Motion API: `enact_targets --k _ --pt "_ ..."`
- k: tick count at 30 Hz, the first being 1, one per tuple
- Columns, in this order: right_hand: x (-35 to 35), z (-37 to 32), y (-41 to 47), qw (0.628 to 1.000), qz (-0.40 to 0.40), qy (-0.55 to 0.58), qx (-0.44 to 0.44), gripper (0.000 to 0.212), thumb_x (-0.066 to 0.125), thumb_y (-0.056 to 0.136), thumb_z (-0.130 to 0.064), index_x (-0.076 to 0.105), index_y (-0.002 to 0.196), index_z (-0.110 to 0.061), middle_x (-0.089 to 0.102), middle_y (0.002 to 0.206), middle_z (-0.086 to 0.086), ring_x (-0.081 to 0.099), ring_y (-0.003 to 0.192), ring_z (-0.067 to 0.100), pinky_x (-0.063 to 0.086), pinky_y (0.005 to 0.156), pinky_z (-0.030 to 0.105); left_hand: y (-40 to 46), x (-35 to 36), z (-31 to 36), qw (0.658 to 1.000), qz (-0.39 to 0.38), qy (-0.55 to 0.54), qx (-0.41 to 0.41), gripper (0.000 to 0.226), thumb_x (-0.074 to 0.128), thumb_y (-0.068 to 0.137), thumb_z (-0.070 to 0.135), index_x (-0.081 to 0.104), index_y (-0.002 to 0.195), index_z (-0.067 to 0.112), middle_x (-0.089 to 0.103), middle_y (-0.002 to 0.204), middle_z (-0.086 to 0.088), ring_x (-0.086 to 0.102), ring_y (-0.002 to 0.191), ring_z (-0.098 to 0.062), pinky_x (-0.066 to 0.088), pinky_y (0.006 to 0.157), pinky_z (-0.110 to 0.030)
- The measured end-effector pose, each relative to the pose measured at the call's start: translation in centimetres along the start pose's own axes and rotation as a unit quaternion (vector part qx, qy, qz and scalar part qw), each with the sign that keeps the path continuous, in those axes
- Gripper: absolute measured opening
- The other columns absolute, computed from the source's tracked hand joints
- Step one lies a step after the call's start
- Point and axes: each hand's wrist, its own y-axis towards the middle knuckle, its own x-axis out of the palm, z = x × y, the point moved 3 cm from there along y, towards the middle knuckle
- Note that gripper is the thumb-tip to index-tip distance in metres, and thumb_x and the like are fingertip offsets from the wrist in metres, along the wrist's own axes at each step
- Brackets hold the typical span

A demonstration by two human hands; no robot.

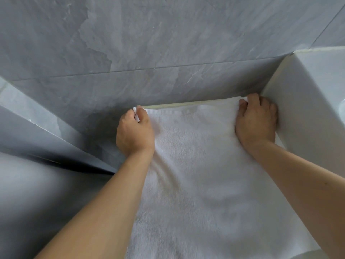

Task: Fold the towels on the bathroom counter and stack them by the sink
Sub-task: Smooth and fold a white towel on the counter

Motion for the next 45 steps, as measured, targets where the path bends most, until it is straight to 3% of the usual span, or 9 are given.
enact_targets --k 3,14,20,28,32,35,38,41,45 --pt "0.0 0.0 0.1 1.0 0.011 0.007 0.01 0.031 0.034 0.103 -0.03 0.052 0.112 -0.007 0.056 0.114 0.026 0.047 0.107 0.042 0.031 0.093 0.045 0.2 0.4 -0.1 0.998 -0.013 0.057 0.003 0.036 0.037 0.102 0.037 0.062 0.104 0.011 0.066 0.107 -0.007 0.06 0.098 -0.029 0.033 0.069 -0.034" --pt "-0.8 -0.4 0.4 0.993 0.024 0.067 0.089 0.034 0.038 0.1 -0.034 0.05 0.116 -0.007 0.057 0.108 0.026 0.055 0.098 0.044 0.043 0.075 0.045 0.1 0.5 0.5 0.996 -0.022 0.078 0.021 0.032 0.038 0.102 0.036 0.06 0.108 0.013 0.063 0.109 -0.006 0.06 0.096 -0.028 0.031 0.07 -0.034" --pt "-0.6 -0.4 0.4 0.992 0.015 0.076 0.104 0.029 0.04 0.092 -0.035 0.05 0.105 -0.011 0.06 0.097 0.024 0.057 0.09 0.043 0.032 0.065 0.038 0.1 0.5 0.8 0.996 -0.019 0.085 0.034 0.033 0.036 0.102 0.033 0.06 0.113 0.012 0.062 0.112 -0.006 0.06 0.098 -0.028 0.031 0.071 -0.034" --pt "-0.9 -0.1 0.4 0.987 0.001 0.122 0.101 0.027 0.038 0.092 -0.035 0.047 0.103 -0.012 0.06 0.095 0.024 0.055 0.088 0.042 0.031 0.065 0.037 0.3 0.7 1.0 0.996 -0.002 0.085 0.041 0.031 0.037 0.102 0.031 0.059 0.114 0.014 0.062 0.117 -0.006 0.059 0.103 -0.028 0.03 0.074 -0.033" --pt "-2.0 0.0 -0.2 0.965 -0.033 0.21 0.152 0.029 0.04 0.09 -0.035 0.05 0.112 -0.019 0.064 0.1 0.011 0.057 0.092 0.037 0.04 0.072 0.037 0.3 0.5 1.3 0.996 -0.018 0.075 0.041 0.032 0.037 0.1 0.032 0.06 0.114 0.016 0.061 0.118 -0.005 0.059 0.104 -0.028 0.03 0.074 -0.033" --pt "-3.3 -0.1 -1.1 0.914 -0.072 0.351 0.192 0.021 0.048 0.089 -0.032 0.054 0.105 -0.019 0.058 0.086 0.003 0.054 0.078 0.026 0.041 0.064 0.031 0.2 0.2 1.4 0.996 -0.052 0.063 0.032 0.031 0.038 0.1 0.032 0.059 0.116 0.016 0.06 0.122 -0.007 0.057 0.109 -0.031 0.03 0.075 -0.034" --pt "-5.9 0.2 -1.4 0.874 -0.086 0.439 0.19 0.017 0.058 0.091 -0.031 0.052 0.082 -0.017 0.048 0.068 0.0 0.044 0.057 0.015 0.036 0.051 0.024 0.2 -1.1 1.1 0.996 -0.081 -0.012 0.035 0.025 0.041 0.1 0.025 0.059 0.105 0.009 0.06 0.113 -0.011 0.054 0.102 -0.034 0.033 0.076 -0.034" --pt "-9.0 0.6 -2.1 0.881 -0.081 0.445 0.138 0.027 0.064 0.088 -0.036 0.049 0.074 -0.018 0.044 0.062 -0.004 0.038 0.048 0.009 0.033 0.039 0.017 0.1 -4.6 0.2 0.979 -0.084 -0.18 0.039 0.028 0.049 0.093 0.014 0.038 0.067 0.012 0.039 0.065 -0.001 0.034 0.069 -0.023 0.029 0.065 -0.035" --pt "-12.8 1.3 -4.2 0.868 -0.06 0.482 0.104 0.029 0.062 0.087 -0.04 0.045 0.073 -0.022 0.044 0.058 -0.012 0.038 0.042 0.001 0.032 0.036 0.015 -0.7 -10.2 0.1 0.927 -0.127 -0.35 -0.049 0.018 0.059 0.086 0.021 0.051 0.07 0.018 0.043 0.074 -0.005 0.04 0.073 -0.017 0.034 0.068 -0.031"
